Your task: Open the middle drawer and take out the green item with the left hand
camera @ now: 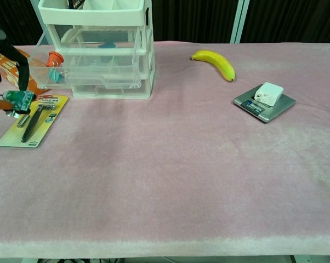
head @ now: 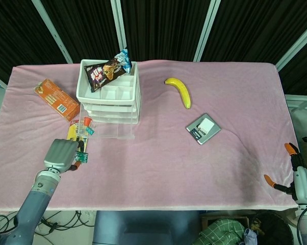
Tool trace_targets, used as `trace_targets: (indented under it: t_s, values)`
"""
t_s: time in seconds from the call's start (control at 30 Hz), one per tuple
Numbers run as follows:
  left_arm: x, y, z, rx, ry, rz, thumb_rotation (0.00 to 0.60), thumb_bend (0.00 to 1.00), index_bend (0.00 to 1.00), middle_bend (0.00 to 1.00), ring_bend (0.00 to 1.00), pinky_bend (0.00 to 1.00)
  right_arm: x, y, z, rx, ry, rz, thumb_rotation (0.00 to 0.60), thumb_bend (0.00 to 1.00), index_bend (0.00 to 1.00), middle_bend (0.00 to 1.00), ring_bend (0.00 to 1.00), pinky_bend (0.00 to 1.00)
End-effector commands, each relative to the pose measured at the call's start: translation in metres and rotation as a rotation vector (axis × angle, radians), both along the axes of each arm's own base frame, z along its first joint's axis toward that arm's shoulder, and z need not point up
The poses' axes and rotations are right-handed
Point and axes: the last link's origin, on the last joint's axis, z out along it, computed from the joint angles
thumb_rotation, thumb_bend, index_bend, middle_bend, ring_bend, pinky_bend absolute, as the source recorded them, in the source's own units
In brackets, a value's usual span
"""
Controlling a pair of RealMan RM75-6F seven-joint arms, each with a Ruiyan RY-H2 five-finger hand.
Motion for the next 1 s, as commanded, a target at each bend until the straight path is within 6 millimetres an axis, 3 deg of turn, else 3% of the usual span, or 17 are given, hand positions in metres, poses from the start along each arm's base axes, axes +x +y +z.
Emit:
trace_targets:
  t_s: [0.03, 0.2, 0.57, 0.8, 1.0]
  values:
    - [-0.015, -0.003, -0.022, -0.043, 0.020, 0.010, 0.600, 0.37, 0.53, 1.00, 1.00, 1.00, 0.000, 0.000, 0.000, 0.000, 0.000, 0.000, 0.600, 0.12, 0.00, 0.00, 0.00, 0.12]
    - [-0.028, -0.003, -0.049, -0.093, 0.027, 0.036, 0.600, 0.37, 0.52, 1.00, 1.00, 1.00, 0.000, 0.000, 0.000, -0.002, -0.004, -0.002, 0.600, 0.12, 0.00, 0.00, 0.00, 0.12]
    - [-0.036, -0.005, -0.075, -0.134, 0.100, 0.030, 0.600, 0.33, 0.50, 1.00, 1.00, 1.00, 0.000, 0.000, 0.001, -0.003, -0.005, -0.002, 0.600, 0.12, 0.00, 0.00, 0.00, 0.12]
    - [-0.036, -0.003, -0.078, -0.127, 0.105, 0.045, 0.600, 0.18, 0.44, 1.00, 1.00, 1.00, 0.000, 0.000, 0.001, -0.002, -0.005, -0.002, 0.600, 0.12, 0.00, 0.00, 0.00, 0.12]
    - [-0.032, -0.003, -0.069, -0.086, 0.059, 0.032, 0.600, 0.17, 0.40, 1.00, 1.00, 1.00, 0.000, 0.000, 0.000, 0.000, -0.001, 0.001, 0.600, 0.12, 0.00, 0.00, 0.00, 0.12]
